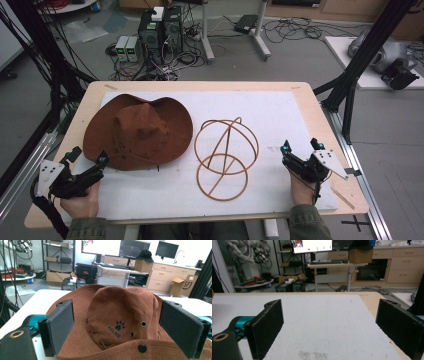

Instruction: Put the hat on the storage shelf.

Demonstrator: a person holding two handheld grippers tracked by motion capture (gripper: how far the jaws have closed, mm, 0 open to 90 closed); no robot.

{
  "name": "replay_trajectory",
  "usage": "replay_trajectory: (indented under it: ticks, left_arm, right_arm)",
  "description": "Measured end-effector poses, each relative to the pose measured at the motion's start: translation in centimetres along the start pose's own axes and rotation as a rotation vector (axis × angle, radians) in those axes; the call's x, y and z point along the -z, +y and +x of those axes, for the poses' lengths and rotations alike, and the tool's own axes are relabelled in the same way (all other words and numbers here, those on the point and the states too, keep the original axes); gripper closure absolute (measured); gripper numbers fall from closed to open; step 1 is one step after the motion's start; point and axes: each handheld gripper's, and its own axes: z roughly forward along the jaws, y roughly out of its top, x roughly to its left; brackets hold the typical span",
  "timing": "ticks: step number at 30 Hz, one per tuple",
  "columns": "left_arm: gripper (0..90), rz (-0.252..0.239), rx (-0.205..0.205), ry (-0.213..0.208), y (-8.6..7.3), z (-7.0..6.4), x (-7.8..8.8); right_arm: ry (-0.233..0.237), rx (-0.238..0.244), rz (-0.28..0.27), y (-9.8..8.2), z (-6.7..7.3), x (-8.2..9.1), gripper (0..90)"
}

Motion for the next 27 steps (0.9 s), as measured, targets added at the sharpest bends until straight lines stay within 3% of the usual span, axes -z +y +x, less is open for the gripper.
replay_trajectory:
  ticks: [8,11,20,27]
  left_arm:
    - [13.0,0.003,-0.038,0.024,-0.04,-0.28,-0.06]
    - [13.0,-0.012,-0.034,0.023,-0.05,-0.39,0.05]
    - [13.1,0.004,-0.042,0.022,-0.11,-0.57,-0.01]
    - [13.2,0.017,-0.042,0.013,0.0,-0.85,-0.26]
  right_arm:
    - [0.009,-0.009,0.014,-0.12,-0.07,-0.15,6.9]
    - [0.015,-0.011,0.021,-0.16,-0.1,-0.2,6.9]
    - [0.017,-0.03,0.033,-0.31,-0.25,-0.33,6.9]
    - [0.03,-0.018,0.051,-0.47,-0.12,-0.6,6.9]
